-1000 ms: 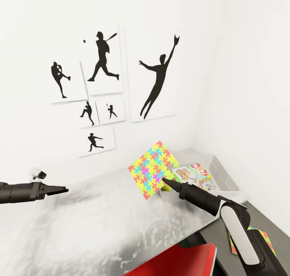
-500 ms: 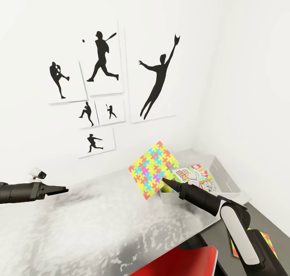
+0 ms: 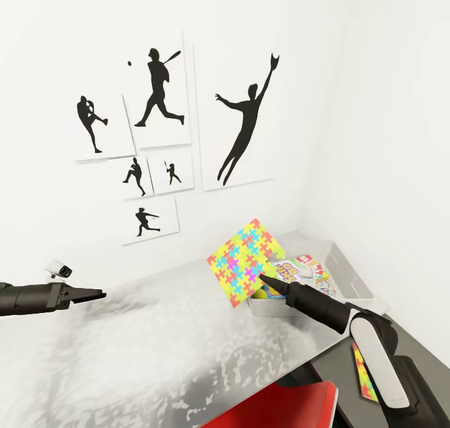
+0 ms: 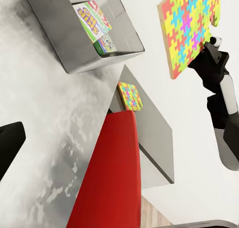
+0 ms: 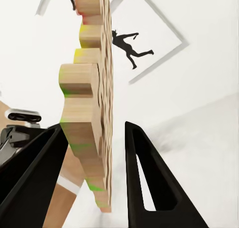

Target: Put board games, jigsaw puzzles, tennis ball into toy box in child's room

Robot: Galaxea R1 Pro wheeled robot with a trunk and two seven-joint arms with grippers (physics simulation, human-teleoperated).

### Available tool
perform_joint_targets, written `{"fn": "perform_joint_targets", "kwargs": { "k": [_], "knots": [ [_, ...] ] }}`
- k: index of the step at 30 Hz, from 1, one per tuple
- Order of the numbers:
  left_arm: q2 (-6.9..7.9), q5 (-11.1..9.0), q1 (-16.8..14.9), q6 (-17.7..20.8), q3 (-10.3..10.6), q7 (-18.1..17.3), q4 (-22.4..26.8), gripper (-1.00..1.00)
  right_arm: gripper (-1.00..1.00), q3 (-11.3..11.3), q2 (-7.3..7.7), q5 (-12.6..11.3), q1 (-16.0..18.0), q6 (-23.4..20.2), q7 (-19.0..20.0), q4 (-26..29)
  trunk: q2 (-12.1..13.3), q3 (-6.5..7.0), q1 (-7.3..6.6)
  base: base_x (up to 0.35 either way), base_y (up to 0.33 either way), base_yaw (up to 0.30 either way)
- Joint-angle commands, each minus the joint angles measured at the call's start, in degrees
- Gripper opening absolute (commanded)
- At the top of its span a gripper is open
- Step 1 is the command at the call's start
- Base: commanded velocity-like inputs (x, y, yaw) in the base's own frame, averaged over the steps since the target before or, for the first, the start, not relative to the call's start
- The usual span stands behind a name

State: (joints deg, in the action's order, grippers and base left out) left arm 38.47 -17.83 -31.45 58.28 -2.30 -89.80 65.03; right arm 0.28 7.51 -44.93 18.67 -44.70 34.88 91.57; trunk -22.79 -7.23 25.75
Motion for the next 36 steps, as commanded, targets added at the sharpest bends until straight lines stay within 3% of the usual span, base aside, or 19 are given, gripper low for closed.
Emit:
{"fn": "perform_joint_targets", "kwargs": {
  "k": [1,6,10,13,16,20,26,30,36],
  "knots": [
    [0.03,0.0,-0.1,0.6,0.0,-0.2,0.0,1.0,-1.0,-0.3,0.04,-0.3,0.1,-0.4,-0.1,0.0,-0.1,-0.13,0.04,0.0,0.0,0.0],
    [0.03,0.0,0.0,0.6,0.0,-0.2,0.0,1.0,-1.0,-1.0,-0.09,-0.3,0.3,-0.8,-0.4,-0.1,-0.1,-0.13,0.04,0.0,0.0,0.0],
    [0.03,-0.1,-0.1,0.6,0.0,-0.2,0.0,1.0,-1.0,-1.2,-0.11,-1.3,3.1,-1.1,-0.6,-0.5,-0.1,-0.13,0.04,0.0,0.0,0.0],
    [-0.06,-0.2,-0.1,0.6,0.1,-0.2,0.0,1.0,-1.0,-1.5,-0.07,-3.4,6.7,-2.5,-1.2,-2.9,-0.1,-0.13,0.04,0.0,0.0,0.0],
    [-0.13,-0.3,-0.1,0.6,0.1,-0.2,0.0,1.0,-1.0,-3.9,-0.05,-6.8,11.7,-3.9,-3.2,-9.1,-0.1,-0.13,0.04,0.0,0.0,0.0],
    [-0.15,-0.3,-0.1,0.6,0.1,-0.2,0.0,1.0,-1.0,-5.4,0.38,-9.7,17.3,-4.4,-5.4,-18.8,-0.1,-0.13,0.04,0.0,0.0,0.0],
    [-0.2,-0.4,-0.1,0.6,0.1,-0.2,0.0,1.0,-1.0,-5.8,0.97,-10.7,23.2,-6.4,-6.4,-29.4,-0.1,-0.13,0.04,0.0,0.0,0.0],
    [-0.26,-0.4,-0.1,0.6,0.1,-0.2,0.0,1.0,-1.0,-6.2,1.19,-10.8,26.7,-9.3,-9.5,-34.1,-0.1,-0.13,0.04,0.0,0.0,0.0],
    [-0.24,-0.4,-0.1,0.6,0.1,-0.2,0.0,1.0,-1.0,-12.7,1.29,-10.9,27.8,-10.4,-17.4,-35.4,-0.1,-0.13,0.04,0.0,0.0,0.0]
  ]
}}
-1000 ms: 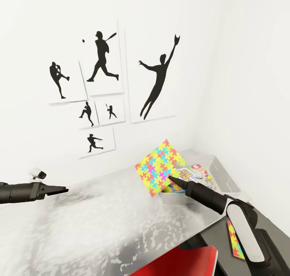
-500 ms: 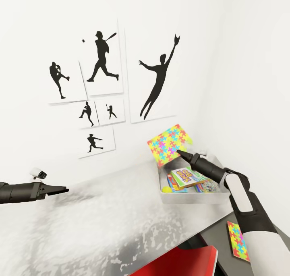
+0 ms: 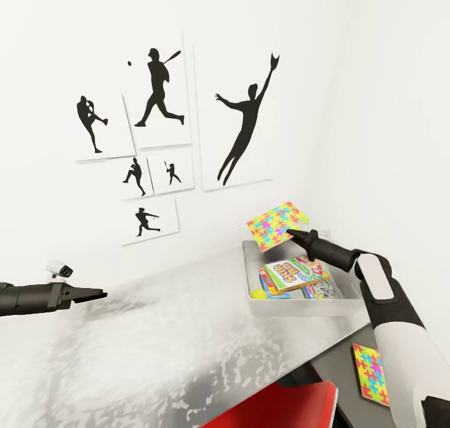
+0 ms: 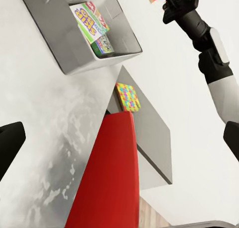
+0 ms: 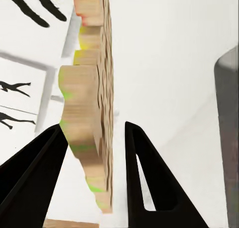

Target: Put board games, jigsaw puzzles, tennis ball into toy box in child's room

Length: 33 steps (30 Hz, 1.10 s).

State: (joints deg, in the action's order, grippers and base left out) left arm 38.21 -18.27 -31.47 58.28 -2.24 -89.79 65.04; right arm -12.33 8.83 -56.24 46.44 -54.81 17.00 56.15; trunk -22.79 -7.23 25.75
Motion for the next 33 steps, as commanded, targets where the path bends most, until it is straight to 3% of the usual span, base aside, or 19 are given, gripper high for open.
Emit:
{"fn": "perform_joint_targets", "kwargs": {
  "k": [1,4,8,16,23,33],
  "knots": [
    [0.02,0.0,-0.1,0.6,0.0,-0.2,0.0,1.0,-1.0,-2.1,0.0,0.3,0.0,-0.4,-0.3,-0.1,-0.1,-0.13,0.04,0.0,0.0,0.0],
    [0.02,0.0,-0.1,0.6,0.0,-0.2,0.0,1.0,-1.0,-6.8,0.03,0.1,-0.3,-1.7,-1.4,0.1,-0.1,-0.13,0.04,0.0,0.0,0.0],
    [0.02,0.0,-0.1,0.6,0.0,-0.2,0.0,1.0,-1.0,-9.6,0.06,0.4,-0.5,-4.1,-2.0,0.4,-0.1,-0.13,0.04,0.0,0.0,0.0],
    [0.13,0.0,0.0,0.6,0.0,-0.2,0.0,1.0,-1.0,-10.3,0.21,0.7,-0.8,-4.5,-3.1,-0.6,-0.1,-0.28,0.04,0.0,0.0,0.0],
    [0.19,-0.1,-0.1,0.6,0.0,-0.2,0.0,1.0,-1.0,-10.5,0.28,0.6,-0.8,-4.8,-8.6,-3.6,-0.1,-0.79,0.04,0.0,0.0,0.0],
    [0.26,-0.5,0.0,0.6,0.0,-0.2,0.4,1.0,-1.0,-10.5,1.23,0.3,-0.8,-4.4,-9.9,-5.1,-0.1,-1.66,0.04,0.0,0.0,0.0]
  ]
}}
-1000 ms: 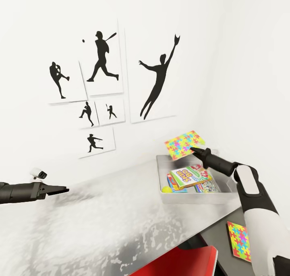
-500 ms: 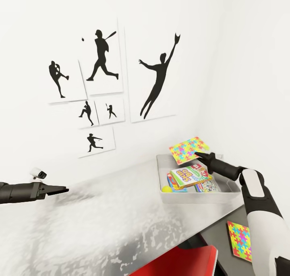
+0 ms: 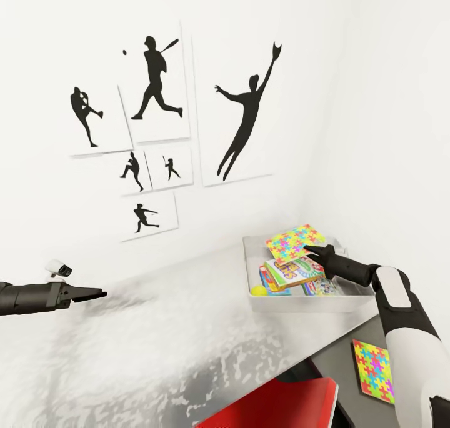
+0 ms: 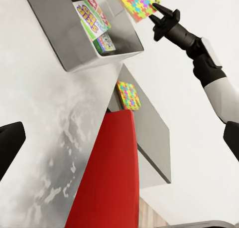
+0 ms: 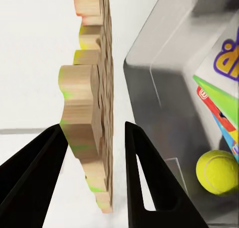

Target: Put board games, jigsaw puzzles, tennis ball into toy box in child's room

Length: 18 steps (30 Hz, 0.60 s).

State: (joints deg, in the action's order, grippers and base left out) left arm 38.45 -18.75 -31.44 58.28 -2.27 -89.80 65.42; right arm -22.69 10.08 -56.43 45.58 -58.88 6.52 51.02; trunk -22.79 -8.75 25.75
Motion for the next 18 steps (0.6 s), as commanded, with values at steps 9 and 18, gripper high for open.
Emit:
{"fn": "perform_joint_targets", "kwargs": {
  "k": [9,18],
  "knots": [
    [0.11,-8.4,1.0,-2.6,0.0,-0.2,0.2,1.0,-1.0,-0.2,0.03,0.5,0.1,-0.3,0.5,-3.2,-0.1,-0.91,0.03,0.0,0.0,0.0],
    [0.05,-13.4,2.5,-3.6,0.0,-0.2,0.5,1.0,-1.0,-0.3,0.25,0.7,1.1,-0.2,0.4,-4.3,-0.1,-1.7,0.03,0.0,0.0,0.0]
  ]
}}
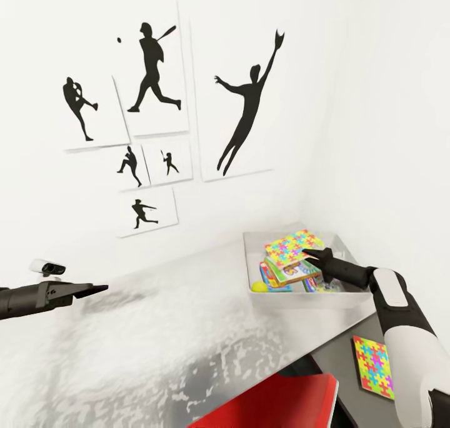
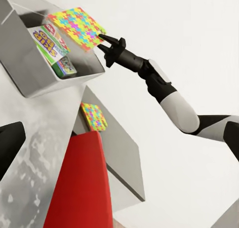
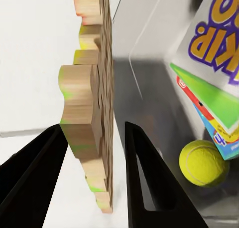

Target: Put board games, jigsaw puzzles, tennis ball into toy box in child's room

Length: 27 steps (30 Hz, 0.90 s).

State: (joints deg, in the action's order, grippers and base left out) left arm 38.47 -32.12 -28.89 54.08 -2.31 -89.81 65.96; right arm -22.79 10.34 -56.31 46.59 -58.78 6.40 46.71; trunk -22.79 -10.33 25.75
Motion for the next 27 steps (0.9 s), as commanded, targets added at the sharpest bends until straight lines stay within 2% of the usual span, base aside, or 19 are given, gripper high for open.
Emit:
{"fn": "perform_joint_targets", "kwargs": {
  "k": [1,8,15,27],
  "knots": [
    [0.03,-0.1,0.0,0.6,0.0,-0.2,0.0,1.0,-1.0,-0.2,0.0,0.7,0.3,-0.3,0.5,0.0,-0.1,-0.21,0.03,0.0,0.0,0.0],
    [-0.02,-0.1,0.0,0.6,0.1,-0.2,-0.1,1.0,-1.0,-0.1,1.54,0.8,1.6,-0.1,0.4,-0.3,-0.1,-0.83,0.03,0.0,0.0,0.0],
    [0.02,-0.1,0.0,0.6,0.1,-0.2,-0.1,1.0,-1.0,-0.1,2.71,0.7,1.9,2.6,-2.2,-3.0,-0.1,-1.44,0.03,0.0,0.0,0.0],
    [-0.06,-0.1,0.0,0.6,0.1,-0.2,-0.1,1.0,-1.0,0.0,3.01,0.8,3.4,4.0,-3.1,-3.9,-0.1,-2.5,0.03,0.0,0.0,0.0]
  ]
}}
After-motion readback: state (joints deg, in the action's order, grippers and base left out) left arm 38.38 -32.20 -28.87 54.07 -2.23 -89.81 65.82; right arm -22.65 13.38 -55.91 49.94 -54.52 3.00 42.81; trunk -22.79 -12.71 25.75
